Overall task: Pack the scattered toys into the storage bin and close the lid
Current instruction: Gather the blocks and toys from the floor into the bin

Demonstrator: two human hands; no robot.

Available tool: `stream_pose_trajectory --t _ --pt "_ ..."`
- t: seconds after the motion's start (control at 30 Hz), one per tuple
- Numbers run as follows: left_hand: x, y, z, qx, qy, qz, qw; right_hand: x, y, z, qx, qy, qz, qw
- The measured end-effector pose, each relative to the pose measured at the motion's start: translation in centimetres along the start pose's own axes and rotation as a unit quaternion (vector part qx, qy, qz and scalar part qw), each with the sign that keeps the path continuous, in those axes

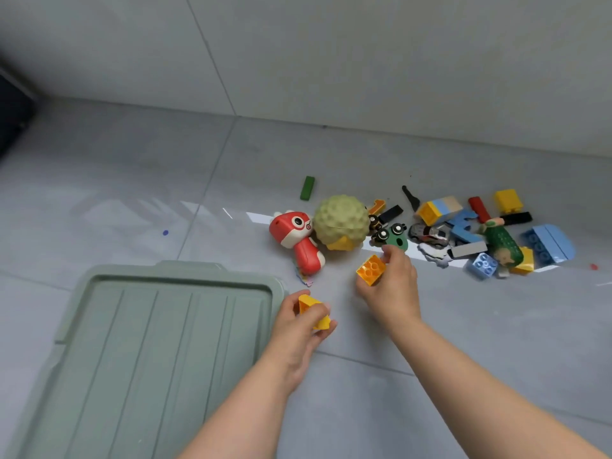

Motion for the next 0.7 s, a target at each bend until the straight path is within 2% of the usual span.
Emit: stream_pose_trajectory --t 0.07,0.13,0.23,0.33,0.43,0.47,0.53,0.6,0.7 --pt "0.7 -0.6 0.7 -0.036 0.066 0.143 0.987 -0.4 0.7 3.1 -0.019 0.032 -0.133 0.990" --pt "1.0 -1.1 1.0 -0.067 0.111 0.198 0.972 -2.0 1.7 6.3 -0.062 0.109 -0.189 0.974" --pt "0.3 -1.1 1.6 -0.098 0.172 0.216 0.956 -4.1 2.7 9.0 -0.117 0.202 -0.144 0.962" --pt "-0.3 -0.7 2.2 -0.123 0.193 0.246 0.942 -5.8 3.0 8.8 -0.154 0.274 -0.094 0.945" --pt "-0.1 0.5 2.1 -0.115 0.150 0.290 0.938 -7.2 2.4 6.0 -0.120 0.265 -0.099 0.952" --pt "0.1 1.1 2.1 -0.105 0.133 0.304 0.938 -7.7 1.7 4.6 -0.096 0.241 -0.075 0.963" --pt "0.5 2.3 2.2 -0.089 0.111 0.333 0.932 -8.4 -1.0 2.2 -0.075 0.208 0.056 0.974" --pt "0.8 3.2 2.6 -0.091 0.095 0.354 0.926 -8.7 -4.0 0.7 -0.063 0.221 0.199 0.953" --pt "1.5 3.9 3.2 -0.108 0.065 0.361 0.924 -8.5 -5.7 -0.4 -0.035 0.207 0.252 0.945"
Point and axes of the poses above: each hand's wrist, its own z-axis away from the middle knuckle, its own y-axis out of the back of the hand, x = y × z, the point moved 4 cm from there along -z, towards the middle knuckle, and after that the axes turned 13 degrees about z, right-handed, at the moved point
